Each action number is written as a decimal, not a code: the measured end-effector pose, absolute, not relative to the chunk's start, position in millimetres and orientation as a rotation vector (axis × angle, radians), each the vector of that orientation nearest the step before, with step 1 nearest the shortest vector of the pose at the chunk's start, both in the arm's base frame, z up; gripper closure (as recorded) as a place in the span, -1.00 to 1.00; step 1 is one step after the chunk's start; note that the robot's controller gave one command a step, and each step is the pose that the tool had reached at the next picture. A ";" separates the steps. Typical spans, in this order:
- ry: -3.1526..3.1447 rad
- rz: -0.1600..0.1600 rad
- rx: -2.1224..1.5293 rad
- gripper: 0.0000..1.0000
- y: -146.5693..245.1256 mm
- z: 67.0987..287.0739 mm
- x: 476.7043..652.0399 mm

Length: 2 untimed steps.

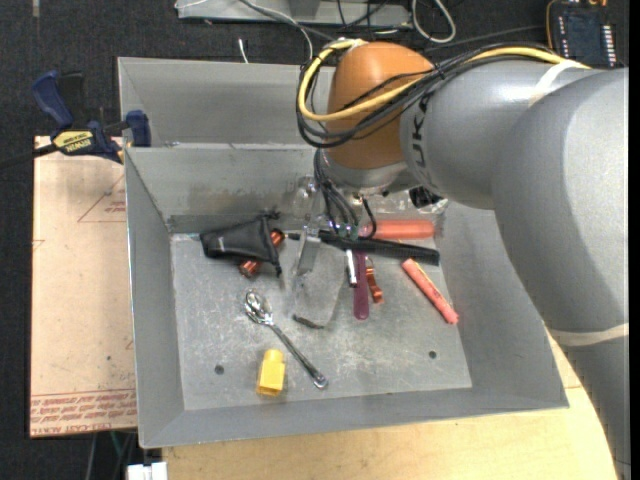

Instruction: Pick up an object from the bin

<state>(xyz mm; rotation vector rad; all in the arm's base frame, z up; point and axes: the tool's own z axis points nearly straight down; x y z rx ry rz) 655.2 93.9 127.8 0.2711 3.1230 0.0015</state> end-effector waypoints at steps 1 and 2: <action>3.117 0.019 0.281 -1.00 176.9 135.7 627.8; 3.041 -0.006 0.773 1.00 166.5 98.8 638.0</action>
Offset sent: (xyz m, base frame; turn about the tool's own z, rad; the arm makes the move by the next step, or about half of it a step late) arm -0.0175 0.0720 -0.0287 0.3292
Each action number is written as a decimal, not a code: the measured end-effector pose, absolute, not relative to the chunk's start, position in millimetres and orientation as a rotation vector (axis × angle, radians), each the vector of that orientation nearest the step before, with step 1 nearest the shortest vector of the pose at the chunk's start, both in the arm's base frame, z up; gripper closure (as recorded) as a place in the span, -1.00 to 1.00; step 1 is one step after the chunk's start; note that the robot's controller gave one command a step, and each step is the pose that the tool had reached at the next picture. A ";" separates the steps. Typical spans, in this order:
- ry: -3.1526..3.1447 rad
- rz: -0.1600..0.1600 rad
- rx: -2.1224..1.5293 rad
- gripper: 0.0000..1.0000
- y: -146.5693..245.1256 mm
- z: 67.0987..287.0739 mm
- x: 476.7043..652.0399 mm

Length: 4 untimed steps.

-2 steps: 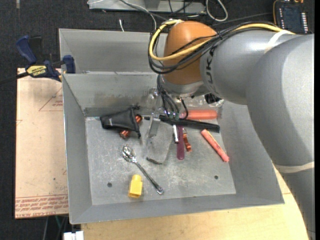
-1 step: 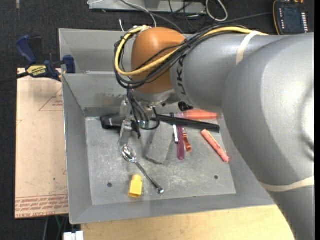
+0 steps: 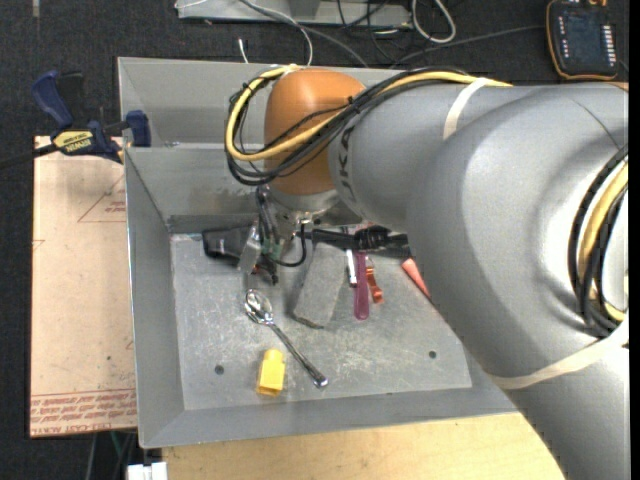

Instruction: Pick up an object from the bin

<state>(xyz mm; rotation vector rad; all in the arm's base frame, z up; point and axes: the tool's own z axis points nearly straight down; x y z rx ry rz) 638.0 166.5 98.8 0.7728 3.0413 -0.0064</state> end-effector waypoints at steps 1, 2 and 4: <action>3.041 -0.007 0.772 1.00 166.6 98.8 638.0; 3.041 -0.008 0.773 1.00 166.6 98.8 638.0; 3.041 -0.008 0.773 1.00 166.6 98.8 638.0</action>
Offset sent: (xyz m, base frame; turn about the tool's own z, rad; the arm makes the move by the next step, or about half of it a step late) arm 0.0000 0.0000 0.0000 0.0000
